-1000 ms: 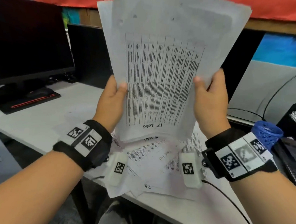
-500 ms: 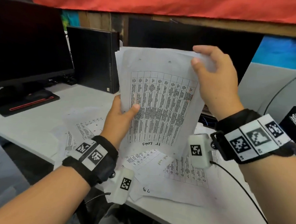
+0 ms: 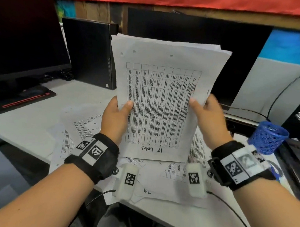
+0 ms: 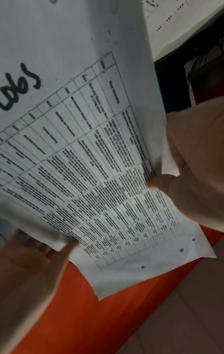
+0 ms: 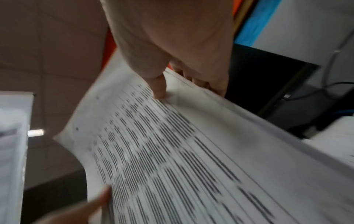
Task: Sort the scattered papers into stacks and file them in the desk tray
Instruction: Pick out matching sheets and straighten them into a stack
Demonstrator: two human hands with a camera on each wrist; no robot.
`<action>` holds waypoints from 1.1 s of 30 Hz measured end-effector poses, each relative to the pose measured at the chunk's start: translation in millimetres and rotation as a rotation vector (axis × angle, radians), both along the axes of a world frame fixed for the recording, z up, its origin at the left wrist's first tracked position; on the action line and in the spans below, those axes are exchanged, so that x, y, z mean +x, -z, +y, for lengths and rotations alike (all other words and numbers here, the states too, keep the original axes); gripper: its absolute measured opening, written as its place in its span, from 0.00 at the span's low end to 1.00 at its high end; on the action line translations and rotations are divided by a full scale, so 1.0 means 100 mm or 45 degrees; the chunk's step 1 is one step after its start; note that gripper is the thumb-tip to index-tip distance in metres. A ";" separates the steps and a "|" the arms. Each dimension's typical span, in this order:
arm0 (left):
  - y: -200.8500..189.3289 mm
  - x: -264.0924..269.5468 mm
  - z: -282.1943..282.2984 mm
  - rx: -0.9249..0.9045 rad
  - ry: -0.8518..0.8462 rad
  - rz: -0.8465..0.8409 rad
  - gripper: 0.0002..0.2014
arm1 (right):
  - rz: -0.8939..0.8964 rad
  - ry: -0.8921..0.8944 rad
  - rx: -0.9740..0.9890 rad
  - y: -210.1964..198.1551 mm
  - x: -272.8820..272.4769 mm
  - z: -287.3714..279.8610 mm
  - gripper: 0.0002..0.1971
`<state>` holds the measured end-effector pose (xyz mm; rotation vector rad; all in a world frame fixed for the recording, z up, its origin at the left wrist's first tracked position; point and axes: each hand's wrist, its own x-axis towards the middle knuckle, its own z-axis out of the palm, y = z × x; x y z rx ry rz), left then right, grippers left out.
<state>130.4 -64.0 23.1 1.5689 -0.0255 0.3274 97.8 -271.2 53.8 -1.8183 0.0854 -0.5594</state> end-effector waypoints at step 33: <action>0.29 -0.43 -0.20 -0.108 0.124 0.206 0.10 | 0.522 0.052 -0.090 0.60 -0.61 -0.18 0.10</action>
